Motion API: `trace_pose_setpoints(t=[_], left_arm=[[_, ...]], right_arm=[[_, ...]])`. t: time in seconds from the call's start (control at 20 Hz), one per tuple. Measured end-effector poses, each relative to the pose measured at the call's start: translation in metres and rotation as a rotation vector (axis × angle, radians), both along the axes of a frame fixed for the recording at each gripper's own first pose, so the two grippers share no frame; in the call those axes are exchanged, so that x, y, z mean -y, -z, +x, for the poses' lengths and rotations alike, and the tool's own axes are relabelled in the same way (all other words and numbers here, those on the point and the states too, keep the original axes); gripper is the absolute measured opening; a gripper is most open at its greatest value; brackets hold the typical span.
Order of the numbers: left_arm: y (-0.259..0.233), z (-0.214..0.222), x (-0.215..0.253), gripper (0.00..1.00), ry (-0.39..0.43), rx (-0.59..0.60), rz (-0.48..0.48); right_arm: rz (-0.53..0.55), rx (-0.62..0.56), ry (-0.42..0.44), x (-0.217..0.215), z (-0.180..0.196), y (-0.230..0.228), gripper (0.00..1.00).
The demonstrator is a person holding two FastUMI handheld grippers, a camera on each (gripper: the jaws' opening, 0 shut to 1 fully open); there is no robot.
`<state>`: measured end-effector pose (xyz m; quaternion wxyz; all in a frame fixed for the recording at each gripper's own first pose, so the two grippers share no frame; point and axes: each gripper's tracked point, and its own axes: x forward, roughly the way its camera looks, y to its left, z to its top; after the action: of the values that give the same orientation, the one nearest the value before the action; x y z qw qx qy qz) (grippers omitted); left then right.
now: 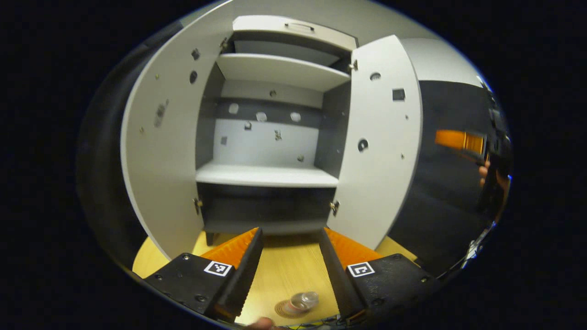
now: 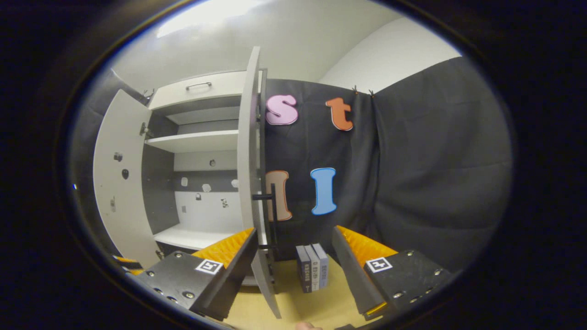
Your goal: Grasp the bottle in the cabinet with the left hand and place it on the coaster, then close the right door with the right hand and the left door with the left hand.
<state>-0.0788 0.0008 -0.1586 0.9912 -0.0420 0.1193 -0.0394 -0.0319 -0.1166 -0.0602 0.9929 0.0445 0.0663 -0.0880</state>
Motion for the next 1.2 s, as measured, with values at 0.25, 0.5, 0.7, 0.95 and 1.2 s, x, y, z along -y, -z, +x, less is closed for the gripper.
trace_pose_setpoints(t=[0.25,0.5,0.7,0.95,1.2], left_arm=[[-0.052,0.000,-0.022,0.77,-0.084,0.068,0.028],[-0.053,-0.013,-0.042,0.77,-0.147,0.063,-0.007],[-0.054,-0.025,-0.046,0.76,-0.151,0.063,-0.014],[-0.053,-0.034,-0.042,0.77,-0.151,0.059,-0.030],[-0.053,-0.045,-0.054,0.77,-0.179,0.057,-0.039]], right_arm=[[-0.009,-0.009,-0.030,0.000,0.027,0.007,0.98],[-0.029,0.000,-0.088,-0.011,0.044,0.006,0.97],[-0.011,-0.004,-0.161,-0.025,0.048,0.007,0.95],[0.048,-0.012,-0.289,-0.068,0.055,0.008,0.93],[0.083,-0.023,-0.390,-0.113,0.068,0.010,0.95]])
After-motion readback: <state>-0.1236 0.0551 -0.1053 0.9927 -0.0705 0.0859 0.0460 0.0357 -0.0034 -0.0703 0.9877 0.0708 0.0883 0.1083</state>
